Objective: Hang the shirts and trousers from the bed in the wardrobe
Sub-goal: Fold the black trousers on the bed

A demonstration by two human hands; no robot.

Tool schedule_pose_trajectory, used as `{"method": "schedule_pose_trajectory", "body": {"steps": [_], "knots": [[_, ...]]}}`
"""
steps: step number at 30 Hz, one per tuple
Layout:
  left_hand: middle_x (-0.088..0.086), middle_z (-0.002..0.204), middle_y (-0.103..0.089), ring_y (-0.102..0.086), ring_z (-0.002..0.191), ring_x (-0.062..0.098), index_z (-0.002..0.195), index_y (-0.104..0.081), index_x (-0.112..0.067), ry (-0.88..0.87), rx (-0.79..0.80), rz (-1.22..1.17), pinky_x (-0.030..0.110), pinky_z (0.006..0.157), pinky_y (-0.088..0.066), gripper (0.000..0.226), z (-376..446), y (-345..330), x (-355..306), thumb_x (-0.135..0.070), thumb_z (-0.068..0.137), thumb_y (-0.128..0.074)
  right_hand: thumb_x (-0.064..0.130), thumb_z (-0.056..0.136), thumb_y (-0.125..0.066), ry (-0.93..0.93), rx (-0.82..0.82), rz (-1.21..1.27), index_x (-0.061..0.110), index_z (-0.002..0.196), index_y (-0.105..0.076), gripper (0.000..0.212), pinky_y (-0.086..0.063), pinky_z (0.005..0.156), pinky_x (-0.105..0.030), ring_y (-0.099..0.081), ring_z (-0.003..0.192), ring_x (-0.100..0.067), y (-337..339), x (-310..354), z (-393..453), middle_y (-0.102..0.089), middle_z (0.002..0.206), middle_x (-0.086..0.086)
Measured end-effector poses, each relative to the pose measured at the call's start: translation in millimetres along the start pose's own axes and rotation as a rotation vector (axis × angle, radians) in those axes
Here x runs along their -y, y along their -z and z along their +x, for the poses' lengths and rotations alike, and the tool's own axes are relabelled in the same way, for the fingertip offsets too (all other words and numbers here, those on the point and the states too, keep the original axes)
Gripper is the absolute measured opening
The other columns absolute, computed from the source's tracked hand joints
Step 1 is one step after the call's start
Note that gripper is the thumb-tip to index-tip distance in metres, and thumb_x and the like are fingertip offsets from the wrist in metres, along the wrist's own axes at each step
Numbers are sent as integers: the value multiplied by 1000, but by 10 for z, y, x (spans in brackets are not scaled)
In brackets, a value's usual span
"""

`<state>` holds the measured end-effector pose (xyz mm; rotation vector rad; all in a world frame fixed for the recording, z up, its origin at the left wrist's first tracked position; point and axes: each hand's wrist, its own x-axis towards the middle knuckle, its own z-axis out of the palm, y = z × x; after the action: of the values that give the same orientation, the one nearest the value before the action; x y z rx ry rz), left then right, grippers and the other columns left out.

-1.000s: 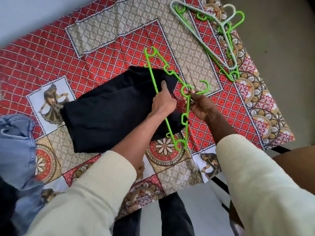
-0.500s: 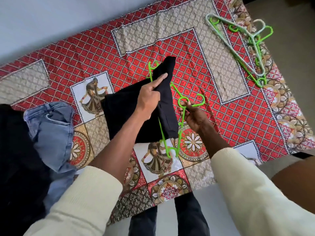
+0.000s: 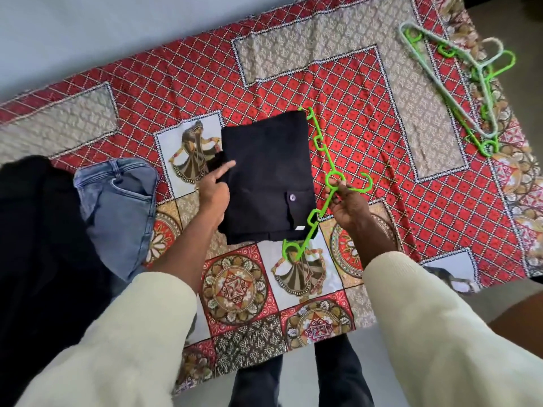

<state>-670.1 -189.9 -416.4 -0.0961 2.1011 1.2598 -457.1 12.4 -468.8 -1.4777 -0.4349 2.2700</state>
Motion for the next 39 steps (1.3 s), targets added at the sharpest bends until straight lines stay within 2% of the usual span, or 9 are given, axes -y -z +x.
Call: {"method": "schedule_pose_trajectory", "body": {"steps": [3,10,19,23,25,27,29,34,39], "knots": [[-3,116,-68,-60,114,18,88,-75,-31,-84,-48,99,39,105,-48,65,27,-6,82,13,65,-33,11,101,-47,-7,-13,-16,7,106,-56,12,-55,58,-25,-66,61,-17,78,7,-9,-72,78,-5],[10,128,-61,-54,124,22,107,-72,-12,-60,-184,167,20,104,-39,54,21,114,321,17,77,-37,15,98,-49,-9,58,-69,8,101,-61,14,-58,68,-28,-66,67,-15,55,-92,-104,-72,83,-2],[13,130,-56,-55,120,30,110,-69,-7,-30,-180,340,31,103,-43,40,179,81,346,13,84,-46,8,99,-50,41,57,-198,7,100,-64,13,-57,68,-26,-66,69,-15,108,-19,-273,-73,85,-3],[18,158,-18,-26,144,37,144,-39,-14,-451,-183,846,44,117,-27,62,-15,64,354,-9,83,-53,11,102,-47,79,16,-161,8,97,-62,17,-54,60,-28,-63,66,-18,-140,1,-327,-70,84,-6],[14,163,-5,-11,149,36,156,-18,-23,-615,25,1063,51,121,-15,70,-27,18,364,-34,93,-47,13,102,-47,78,5,-142,7,96,-59,15,-51,59,-27,-63,66,-21,-322,12,-311,-66,84,-9],[6,165,4,3,151,29,157,-6,-30,-510,281,1195,54,121,-6,72,33,-37,403,-56,97,-38,13,101,-48,98,-1,-194,8,89,-56,15,-45,53,-26,-61,59,-19,-553,52,-323,-63,75,-8],[-2,164,14,13,151,22,156,2,-32,-362,383,1249,58,120,-1,75,96,-35,442,-64,97,-31,14,101,-50,152,-29,-258,8,86,-54,16,-40,49,-28,-58,52,-18,-721,108,-382,-61,71,-9],[-9,161,23,16,150,18,156,9,-26,-137,443,1203,66,114,-11,73,117,-34,283,-56,101,-29,15,101,-52,315,-69,-418,8,88,-54,15,-45,54,-32,-62,58,-21,-819,285,-838,-64,80,-11],[1,164,16,8,151,32,156,10,-17,14,491,1185,62,117,-10,89,334,41,417,-69,90,-20,22,99,-58,478,-11,-629,12,80,-61,21,-48,56,-29,-64,58,-19,-1349,284,-1402,-69,79,-9]]}}
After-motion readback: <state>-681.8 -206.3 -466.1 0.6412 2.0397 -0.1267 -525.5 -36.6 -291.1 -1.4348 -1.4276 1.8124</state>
